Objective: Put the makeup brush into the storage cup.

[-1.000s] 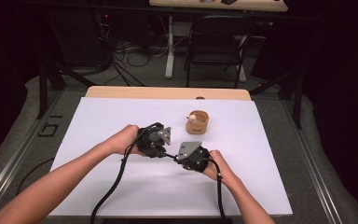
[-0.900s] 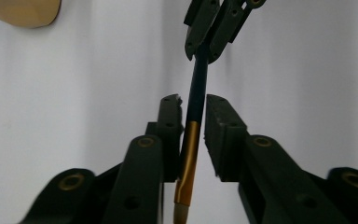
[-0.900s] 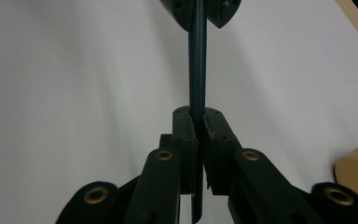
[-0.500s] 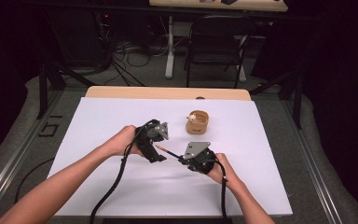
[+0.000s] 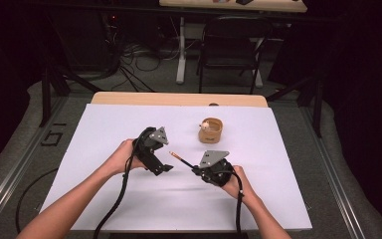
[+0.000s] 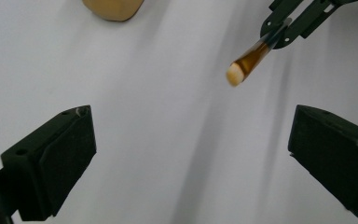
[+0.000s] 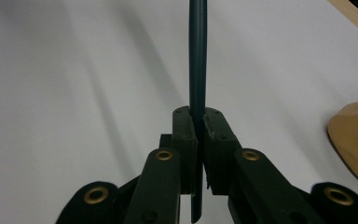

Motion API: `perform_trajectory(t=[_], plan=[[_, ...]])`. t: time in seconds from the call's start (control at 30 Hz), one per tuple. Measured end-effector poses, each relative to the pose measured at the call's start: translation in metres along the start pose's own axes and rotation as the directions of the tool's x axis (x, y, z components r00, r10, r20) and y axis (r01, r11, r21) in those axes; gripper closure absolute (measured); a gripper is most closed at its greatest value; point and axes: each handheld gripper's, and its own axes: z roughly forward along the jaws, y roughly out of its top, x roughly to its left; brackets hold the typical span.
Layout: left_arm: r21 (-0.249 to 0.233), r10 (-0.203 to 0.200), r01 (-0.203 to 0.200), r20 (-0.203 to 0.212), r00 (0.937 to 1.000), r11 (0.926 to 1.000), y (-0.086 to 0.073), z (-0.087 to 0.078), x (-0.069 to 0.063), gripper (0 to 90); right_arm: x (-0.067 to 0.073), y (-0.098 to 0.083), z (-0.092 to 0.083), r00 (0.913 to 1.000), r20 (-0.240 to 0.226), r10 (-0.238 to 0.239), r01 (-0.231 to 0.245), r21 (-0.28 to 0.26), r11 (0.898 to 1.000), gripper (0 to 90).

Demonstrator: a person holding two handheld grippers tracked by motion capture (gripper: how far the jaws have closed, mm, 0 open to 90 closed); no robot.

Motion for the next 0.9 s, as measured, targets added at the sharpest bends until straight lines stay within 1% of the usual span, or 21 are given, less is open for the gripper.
perform_trajectory(t=[0.03, 0.07, 0.1, 0.17, 0.2, 0.33, 0.37, 0.4, 0.43, 0.47, 0.5, 0.53, 0.57, 0.6, 0.63, 0.67, 0.77, 0.8, 0.83, 0.87, 0.9], plan=[[-0.018, -0.014, 0.014, 0.003, 0.9999, 0.9997, -0.003, -0.001, 0.000, 0.1, 0.000, 0.000, 0.000, 1.0000, -0.002, 0.002, -0.002, -0.002, 1.000, 84.9], [-0.018, -0.014, 0.014, 0.003, 0.9999, 0.9997, -0.003, -0.001, 0.000, 0.0, 0.000, 0.000, 0.000, 1.0000, -0.002, 0.002, -0.002, -0.002, 1.000, 84.9], [-0.049, -0.035, 0.035, -0.005, 0.9994, 0.9982, -0.008, -0.002, 0.000, 0.0, 0.000, 0.000, -0.001, 0.9999, -0.002, 0.015, -0.015, -0.006, 1.000, 84.8], [-0.059, -0.042, 0.042, -0.007, 0.9991, 0.9974, -0.010, -0.002, -0.001, 0.0, 0.000, 0.000, -0.001, 0.9998, -0.001, 0.019, -0.019, -0.006, 1.000, 84.8], [-0.067, -0.048, 0.047, -0.009, 0.9988, 0.9967, -0.012, -0.003, -0.001, 0.0, 0.000, 0.001, -0.002, 0.9996, -0.004, 0.028, -0.028, -0.017, 0.999, 84.8], [-0.109, -0.075, 0.070, -0.043, 0.9962, 0.9916, -0.022, -0.001, -0.006, 0.0, 0.001, 0.001, -0.001, 0.9989, -0.010, 0.046, -0.046, -0.021, 0.999, 84.8], [-0.120, -0.082, 0.074, -0.060, 0.9948, 0.9900, -0.026, 0.000, -0.007, 0.1, 0.001, 0.001, -0.001, 0.9980, -0.014, 0.062, -0.063, -0.024, 0.998, 84.8], [-0.128, -0.088, 0.079, -0.062, 0.9942, 0.9886, -0.028, 0.001, -0.008, 0.1, 0.001, 0.001, -0.001, 0.9976, -0.017, 0.067, -0.067, -0.021, 0.998, 84.8], [-0.145, -0.101, 0.091, -0.060, 0.9931, 0.9853, -0.030, 0.001, -0.009, 0.1, 0.001, 0.001, -0.001, 0.9974, -0.018, 0.070, -0.070, -0.023, 0.997, 84.8], [-0.145, -0.101, 0.091, -0.060, 0.9931, 0.9853, -0.030, 0.001, -0.009, 0.2, 0.002, 0.001, -0.001, 0.9969, -0.020, 0.076, -0.076, -0.025, 0.997, 84.8], [-0.167, -0.120, 0.109, -0.054, 0.9914, 0.9799, -0.034, 0.003, -0.009, 0.1, 0.002, 0.001, -0.001, 0.9964, -0.021, 0.082, -0.083, -0.031, 0.996, 84.8], [-0.167, -0.120, 0.109, -0.054, 0.9914, 0.9799, -0.034, 0.003, -0.009, 0.1, 0.002, 0.001, -0.001, 0.9964, -0.021, 0.082, -0.083, -0.031, 0.996, 84.8], [-0.194, -0.142, 0.130, -0.051, 0.9885, 0.9724, -0.038, 0.005, -0.009, 0.1, 0.002, 0.001, -0.001, 0.9957, -0.021, 0.090, -0.091, -0.038, 0.995, 84.8], [-0.194, -0.142, 0.130, -0.051, 0.9885, 0.9724, -0.038, 0.005, -0.009, 0.1, 0.002, 0.001, -0.001, 0.9957, -0.021, 0.090, -0.091, -0.038, 0.995, 84.8], [-0.214, -0.158, 0.146, -0.041, 0.9866, 0.9659, -0.041, 0.006, -0.009, 0.1, 0.002, 0.001, -0.001, 0.9953, -0.022, 0.095, -0.096, -0.042, 0.995, 84.8], [-0.219, -0.160, 0.148, -0.039, 0.9863, 0.9645, -0.042, 0.007, -0.010, 0.1, 0.003, 0.001, -0.002, 0.9949, -0.020, 0.099, -0.100, -0.043, 0.994, 84.8], [-0.222, -0.158, 0.144, -0.046, 0.9864, 0.9644, -0.041, 0.007, -0.011, 0.0, 0.003, 0.002, -0.002, 0.9940, -0.015, 0.108, -0.109, -0.051, 0.993, 84.8], [-0.246, -0.170, 0.155, -0.039, 0.9847, 0.9568, -0.042, 0.007, -0.012, 0.0, 0.004, 0.002, -0.002, 0.9934, -0.013, 0.114, -0.115, -0.056, 0.992, 84.8], [-0.246, -0.170, 0.155, -0.039, 0.9847, 0.9568, -0.042, 0.007, -0.012, 0.0, 0.004, 0.002, -0.002, 0.9934, -0.013, 0.114, -0.115, -0.056, 0.992, 84.8], [-0.263, -0.180, 0.164, -0.037, 0.9830, 0.9506, -0.043, 0.008, -0.013, 0.0, 0.004, 0.003, -0.003, 0.9924, -0.014, 0.123, -0.123, -0.059, 0.991, 84.8], [-0.263, -0.180, 0.164, -0.037, 0.9830, 0.9506, -0.043, 0.008, -0.013, 0.0, 0.004, 0.003, -0.003, 0.9918, -0.014, 0.127, -0.128, -0.060, 0.990, 84.8]])
